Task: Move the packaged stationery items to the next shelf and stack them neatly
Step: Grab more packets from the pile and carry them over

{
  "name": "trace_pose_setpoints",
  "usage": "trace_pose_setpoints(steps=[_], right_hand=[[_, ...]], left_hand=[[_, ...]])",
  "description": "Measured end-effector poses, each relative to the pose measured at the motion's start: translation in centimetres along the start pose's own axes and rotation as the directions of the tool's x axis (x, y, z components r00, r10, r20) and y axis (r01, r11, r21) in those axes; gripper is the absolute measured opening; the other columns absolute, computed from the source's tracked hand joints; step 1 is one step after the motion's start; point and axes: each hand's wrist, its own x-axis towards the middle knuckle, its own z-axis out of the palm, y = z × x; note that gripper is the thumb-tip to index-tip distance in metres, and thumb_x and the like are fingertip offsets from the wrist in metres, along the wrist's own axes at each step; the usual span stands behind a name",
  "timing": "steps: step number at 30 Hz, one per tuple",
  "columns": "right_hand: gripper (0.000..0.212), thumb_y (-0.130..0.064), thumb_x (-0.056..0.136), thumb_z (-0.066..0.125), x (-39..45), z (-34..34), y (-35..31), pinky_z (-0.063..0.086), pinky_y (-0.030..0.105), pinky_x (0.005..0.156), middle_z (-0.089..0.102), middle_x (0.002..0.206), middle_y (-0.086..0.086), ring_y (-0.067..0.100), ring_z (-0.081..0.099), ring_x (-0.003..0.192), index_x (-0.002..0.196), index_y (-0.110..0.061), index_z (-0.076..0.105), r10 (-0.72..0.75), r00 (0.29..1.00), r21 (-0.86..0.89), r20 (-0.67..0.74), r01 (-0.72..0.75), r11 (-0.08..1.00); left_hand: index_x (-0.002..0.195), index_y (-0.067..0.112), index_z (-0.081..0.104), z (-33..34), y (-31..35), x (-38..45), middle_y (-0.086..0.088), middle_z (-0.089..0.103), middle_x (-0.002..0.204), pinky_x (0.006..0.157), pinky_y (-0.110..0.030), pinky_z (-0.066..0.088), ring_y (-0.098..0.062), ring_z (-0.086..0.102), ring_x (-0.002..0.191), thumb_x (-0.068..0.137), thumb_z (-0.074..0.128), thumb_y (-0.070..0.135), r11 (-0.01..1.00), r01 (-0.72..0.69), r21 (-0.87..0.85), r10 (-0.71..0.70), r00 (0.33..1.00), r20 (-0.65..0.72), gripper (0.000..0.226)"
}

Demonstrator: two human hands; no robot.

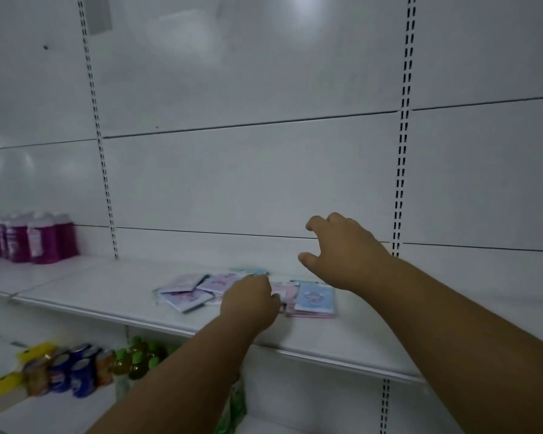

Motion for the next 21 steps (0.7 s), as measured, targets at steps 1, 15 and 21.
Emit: trace_pose_setpoints(steps=[1, 15, 21], right_hand=[[0.053, -0.052, 0.082, 0.055, 0.3, 0.5, 0.1, 0.049, 0.042, 0.086, 0.055, 0.119, 0.008, 0.028, 0.053, 0.105, 0.125, -0.022, 0.048, 0.003, 1.000, -0.008, 0.011, -0.002, 1.000], [0.051, -0.053, 0.082, 0.055, 5.3, 7.1, 3.3, 0.048, 0.038, 0.080, 0.055, 0.117, 0.005, 0.025, 0.056, 0.099, 0.123, -0.022, 0.051, 0.059, 0.986, 0.000, 0.157, -0.060, 0.998], [0.051, -0.053, 0.082, 0.054, 5.7, 9.0, 3.9, 0.047, 0.038, 0.084, 0.054, 0.122, 0.004, 0.025, 0.056, 0.104, 0.124, -0.023, 0.051, 0.126, 0.975, 0.022, 0.186, -0.132, 0.991]], left_hand=[[0.109, 0.018, 0.065, 0.5, 0.1, 0.7, -0.004, 0.069, 0.107, 0.079, -0.031, 0.050, -0.022, 0.063, 0.095, 0.086, 0.051, 0.046, 1.000, 0.015, 0.018, -0.015, 1.000, 0.009, 0.039], [0.114, 0.013, 0.063, 3.3, 2.1, 7.0, -0.010, 0.066, 0.111, 0.084, -0.036, 0.050, -0.029, 0.060, 0.100, 0.064, 0.070, 0.040, 0.972, 0.193, 0.132, -0.230, 0.893, 0.386, 0.057], [0.119, 0.012, 0.054, 2.3, 0.9, 8.1, -0.008, 0.064, 0.113, 0.085, -0.032, 0.049, -0.026, 0.059, 0.104, 0.058, 0.082, 0.050, 0.974, 0.220, 0.053, -0.223, 0.888, 0.402, 0.077]])
